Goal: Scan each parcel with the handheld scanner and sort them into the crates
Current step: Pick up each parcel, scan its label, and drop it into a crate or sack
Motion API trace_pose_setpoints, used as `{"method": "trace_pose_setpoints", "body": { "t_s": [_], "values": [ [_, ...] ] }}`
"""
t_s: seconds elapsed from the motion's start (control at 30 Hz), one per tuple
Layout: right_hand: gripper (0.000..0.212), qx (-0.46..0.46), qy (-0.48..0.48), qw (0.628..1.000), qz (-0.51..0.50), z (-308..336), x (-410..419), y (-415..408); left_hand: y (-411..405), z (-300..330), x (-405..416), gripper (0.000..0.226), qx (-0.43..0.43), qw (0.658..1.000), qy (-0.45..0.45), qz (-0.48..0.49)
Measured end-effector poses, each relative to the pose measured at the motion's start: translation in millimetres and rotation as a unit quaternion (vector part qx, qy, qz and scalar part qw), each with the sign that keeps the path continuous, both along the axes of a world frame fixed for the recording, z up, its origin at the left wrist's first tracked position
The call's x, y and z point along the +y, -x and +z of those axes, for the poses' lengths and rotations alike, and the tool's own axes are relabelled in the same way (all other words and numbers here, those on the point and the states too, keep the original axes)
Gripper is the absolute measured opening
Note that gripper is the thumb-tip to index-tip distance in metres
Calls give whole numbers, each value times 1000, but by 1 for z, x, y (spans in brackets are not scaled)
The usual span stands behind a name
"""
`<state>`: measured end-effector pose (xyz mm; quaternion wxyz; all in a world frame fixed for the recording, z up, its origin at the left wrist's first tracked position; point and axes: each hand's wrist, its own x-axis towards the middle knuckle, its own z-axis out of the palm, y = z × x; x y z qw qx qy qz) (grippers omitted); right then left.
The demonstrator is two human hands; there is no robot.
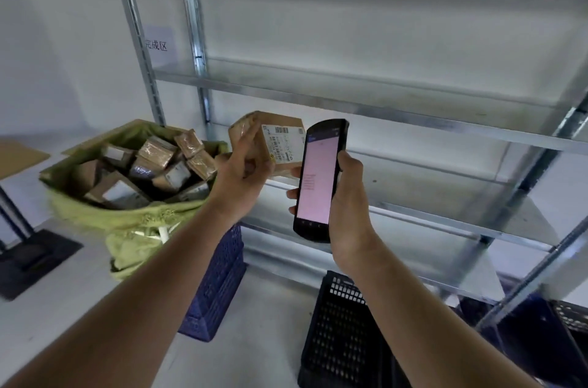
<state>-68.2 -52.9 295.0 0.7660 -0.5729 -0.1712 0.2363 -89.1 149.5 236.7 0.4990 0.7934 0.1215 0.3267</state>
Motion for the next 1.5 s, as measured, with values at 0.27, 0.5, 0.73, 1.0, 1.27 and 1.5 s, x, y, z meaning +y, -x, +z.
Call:
{"method": "trace_pose_setpoints", "body": {
  "t_s": [0.27, 0.5, 0.73, 1.0, 1.27, 1.5],
  "values": [
    [70, 10, 43, 999, 19, -18, 111, -37, -26, -26, 108, 77, 30, 998, 51, 8],
    [61, 43, 60, 997, 36, -57, 215, -98, -64, -70, 211, 76, 88, 994, 58, 38],
    [54, 85, 75, 992, 49, -89, 313, -141, -76, -107, 305, 73, 166, 981, 94, 45],
    [46, 104, 124, 986, 48, -120, 411, -140, -69, -145, 379, 79, 262, 956, 114, 66],
    [49, 121, 150, 981, 17, -152, 467, -131, -73, -179, 439, 91, 300, 940, 155, 47],
    [69, 132, 152, 979, -19, -168, 484, -136, -87, -186, 477, 82, 294, 934, 165, 121]
  ]
}}
